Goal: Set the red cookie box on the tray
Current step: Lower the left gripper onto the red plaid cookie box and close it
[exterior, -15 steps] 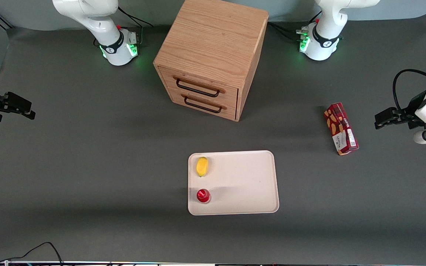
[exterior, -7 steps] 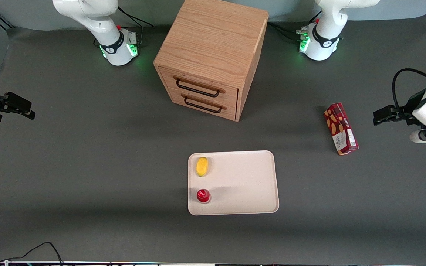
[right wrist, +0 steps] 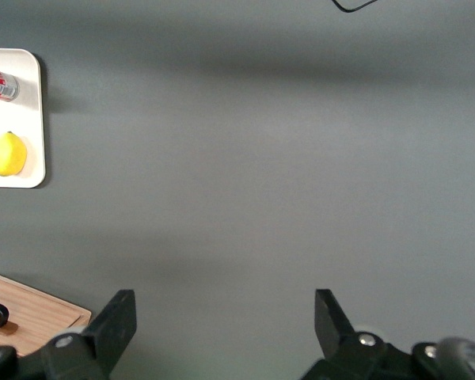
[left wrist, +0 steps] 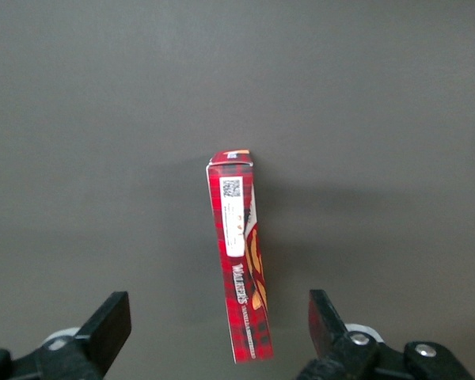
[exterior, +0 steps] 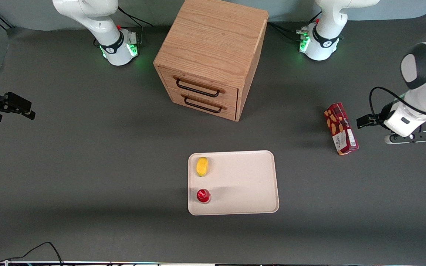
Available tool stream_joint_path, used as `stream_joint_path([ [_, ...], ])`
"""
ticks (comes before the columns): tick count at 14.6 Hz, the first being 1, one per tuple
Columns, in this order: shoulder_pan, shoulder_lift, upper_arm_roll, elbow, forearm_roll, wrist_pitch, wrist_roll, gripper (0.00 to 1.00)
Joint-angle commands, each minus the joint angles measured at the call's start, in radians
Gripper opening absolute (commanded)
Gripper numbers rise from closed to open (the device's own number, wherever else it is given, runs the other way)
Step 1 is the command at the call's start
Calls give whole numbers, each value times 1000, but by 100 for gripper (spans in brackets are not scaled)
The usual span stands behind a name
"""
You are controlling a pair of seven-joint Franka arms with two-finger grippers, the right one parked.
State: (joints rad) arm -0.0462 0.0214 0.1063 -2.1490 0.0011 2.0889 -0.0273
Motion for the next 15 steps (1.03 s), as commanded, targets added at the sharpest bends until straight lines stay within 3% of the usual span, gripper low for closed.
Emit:
stream_joint_path([
  [1,-3,-58,4,-194,4,198,-48,100],
  [9,-6,112,4,-341,-55,608,-54,97],
  [10,-8,126,4,-341,-56,626,-54,84],
  [12,-9,126,3,-339,-75,628,-52,24],
  [13,-14,121,3,-339,-76,625,-52,0],
  [15,-20,109,0,-333,-76,608,-54,0],
])
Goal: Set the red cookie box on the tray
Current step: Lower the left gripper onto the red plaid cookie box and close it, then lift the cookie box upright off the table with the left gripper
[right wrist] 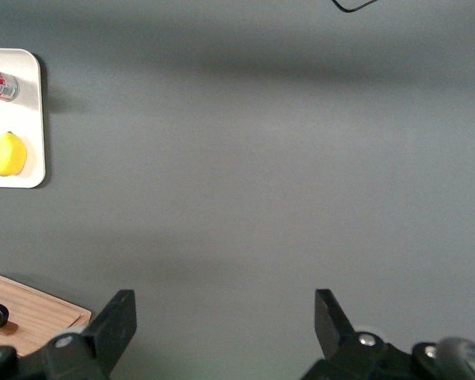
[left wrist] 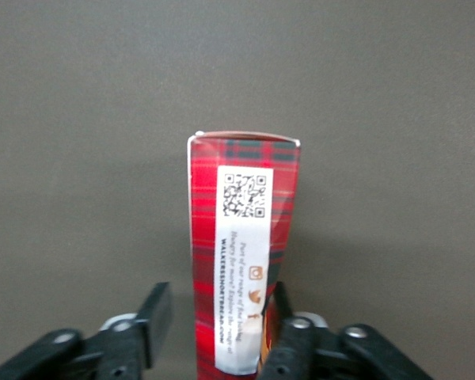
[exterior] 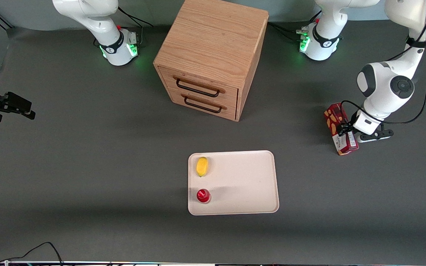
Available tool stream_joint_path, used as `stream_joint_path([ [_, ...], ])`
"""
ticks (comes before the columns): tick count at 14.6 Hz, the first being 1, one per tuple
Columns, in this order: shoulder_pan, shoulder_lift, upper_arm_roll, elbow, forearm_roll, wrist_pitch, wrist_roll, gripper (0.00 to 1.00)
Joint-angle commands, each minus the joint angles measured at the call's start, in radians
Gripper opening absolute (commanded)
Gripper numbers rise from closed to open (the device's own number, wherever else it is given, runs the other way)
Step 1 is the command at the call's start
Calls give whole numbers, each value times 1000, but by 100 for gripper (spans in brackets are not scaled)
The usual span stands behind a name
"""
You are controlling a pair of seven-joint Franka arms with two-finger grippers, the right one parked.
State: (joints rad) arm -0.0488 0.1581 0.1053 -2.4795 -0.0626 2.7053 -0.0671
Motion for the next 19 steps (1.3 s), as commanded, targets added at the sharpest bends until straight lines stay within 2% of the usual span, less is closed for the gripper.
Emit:
stream_joint_path([
  [1,-19,-43,-1,5,-13,-25,-16,0],
  [3,-28,-95,-4,48,-13,-131,-17,0],
  [6,-33,-178,-4,192,-8,-419,-14,0],
  [9,-33,-213,-4,455,6,-805,-10,0],
  [12,-36,-210,-6,673,12,-1042,-11,0],
  [15,-59,-154,-27,795,9,-1107,-52,0],
  [19,-77,16,-182,947,3,-1089,-371,0],
])
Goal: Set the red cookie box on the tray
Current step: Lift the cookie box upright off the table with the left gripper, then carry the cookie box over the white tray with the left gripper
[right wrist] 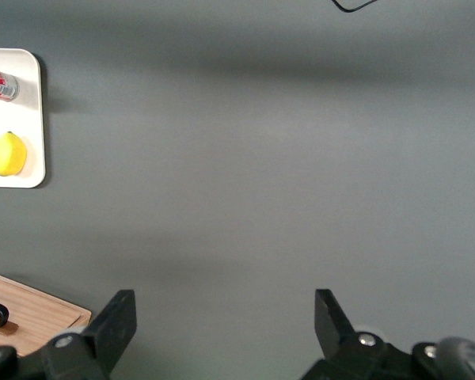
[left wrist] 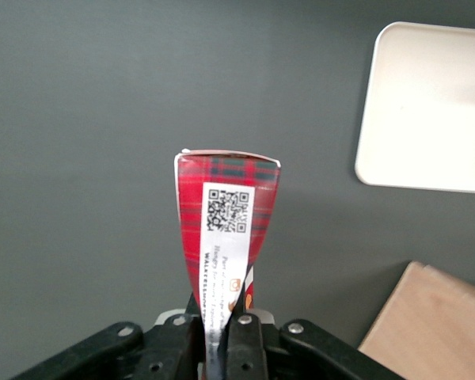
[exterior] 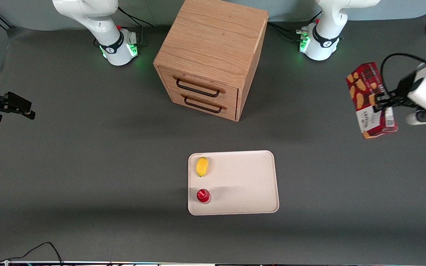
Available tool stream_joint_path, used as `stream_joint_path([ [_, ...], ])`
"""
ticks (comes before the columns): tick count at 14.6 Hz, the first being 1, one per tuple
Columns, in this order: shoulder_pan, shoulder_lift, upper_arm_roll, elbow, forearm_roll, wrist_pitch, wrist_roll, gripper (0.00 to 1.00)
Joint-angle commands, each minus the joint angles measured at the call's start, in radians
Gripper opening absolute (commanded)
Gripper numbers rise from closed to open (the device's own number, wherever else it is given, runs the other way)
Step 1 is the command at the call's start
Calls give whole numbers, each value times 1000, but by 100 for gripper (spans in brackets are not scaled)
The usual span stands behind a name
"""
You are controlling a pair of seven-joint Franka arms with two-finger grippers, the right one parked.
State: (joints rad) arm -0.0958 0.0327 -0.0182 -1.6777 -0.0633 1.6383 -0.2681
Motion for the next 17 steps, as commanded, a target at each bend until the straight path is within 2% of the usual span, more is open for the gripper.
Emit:
stream_joint_path([
  [1,-39,214,-95,215,5,-21,-268,0],
  [3,-48,339,-178,353,17,-20,-415,0],
  [5,-91,442,-213,420,52,55,-514,0],
  [8,-162,559,-213,423,120,252,-585,0],
  [11,-170,657,-215,421,201,406,-591,0],
  [17,-190,772,-213,382,321,601,-657,0],
])
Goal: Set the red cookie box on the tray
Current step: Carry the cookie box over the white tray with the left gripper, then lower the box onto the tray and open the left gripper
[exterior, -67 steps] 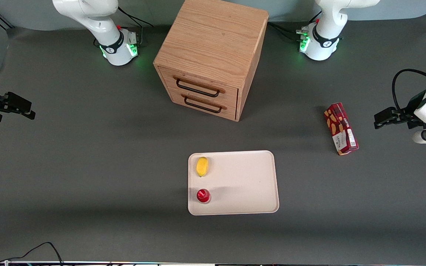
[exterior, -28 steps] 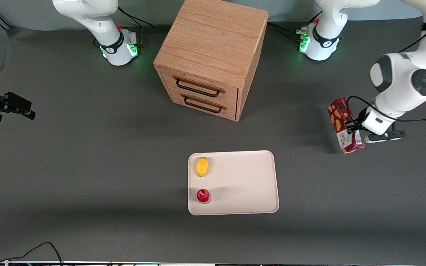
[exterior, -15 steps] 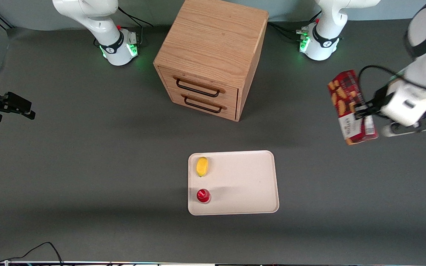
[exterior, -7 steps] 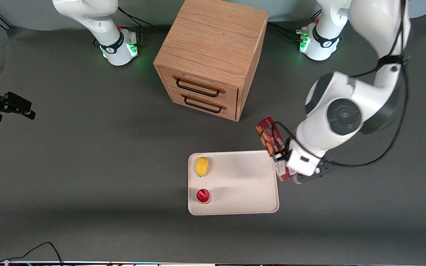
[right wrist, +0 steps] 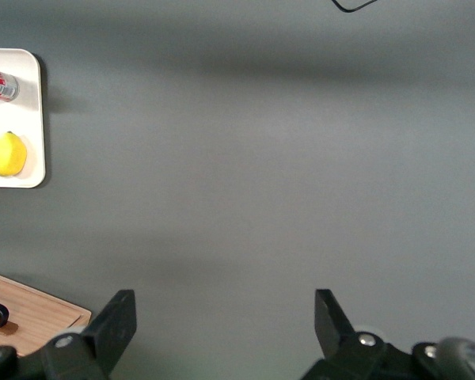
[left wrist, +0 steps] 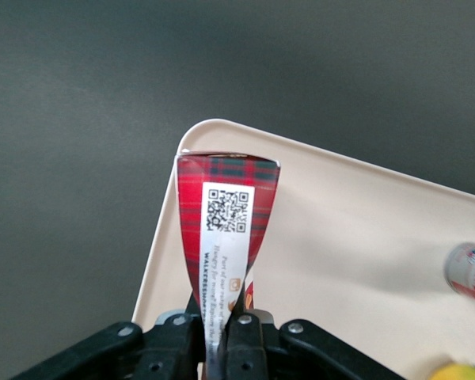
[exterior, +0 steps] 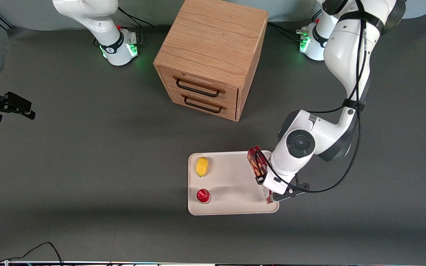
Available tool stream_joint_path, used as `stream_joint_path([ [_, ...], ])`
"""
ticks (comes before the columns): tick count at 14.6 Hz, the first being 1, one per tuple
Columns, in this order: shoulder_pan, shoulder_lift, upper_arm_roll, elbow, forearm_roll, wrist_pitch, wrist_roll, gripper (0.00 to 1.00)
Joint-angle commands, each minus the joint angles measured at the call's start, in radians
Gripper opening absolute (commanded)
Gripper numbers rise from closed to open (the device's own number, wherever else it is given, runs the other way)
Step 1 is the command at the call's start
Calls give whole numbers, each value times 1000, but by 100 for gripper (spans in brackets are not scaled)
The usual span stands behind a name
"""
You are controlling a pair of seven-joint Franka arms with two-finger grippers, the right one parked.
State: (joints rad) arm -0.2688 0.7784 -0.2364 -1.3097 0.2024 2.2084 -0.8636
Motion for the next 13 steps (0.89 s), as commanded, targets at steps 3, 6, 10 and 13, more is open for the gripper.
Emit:
stream_joint_path([
  [3,-18,71,5,1,98,101,-104,0],
  [6,-16,87,6,-29,97,180,-107,2],
  [10,-10,76,6,-20,97,153,-100,100],
  [13,-6,41,-7,68,86,-81,-95,100],
])
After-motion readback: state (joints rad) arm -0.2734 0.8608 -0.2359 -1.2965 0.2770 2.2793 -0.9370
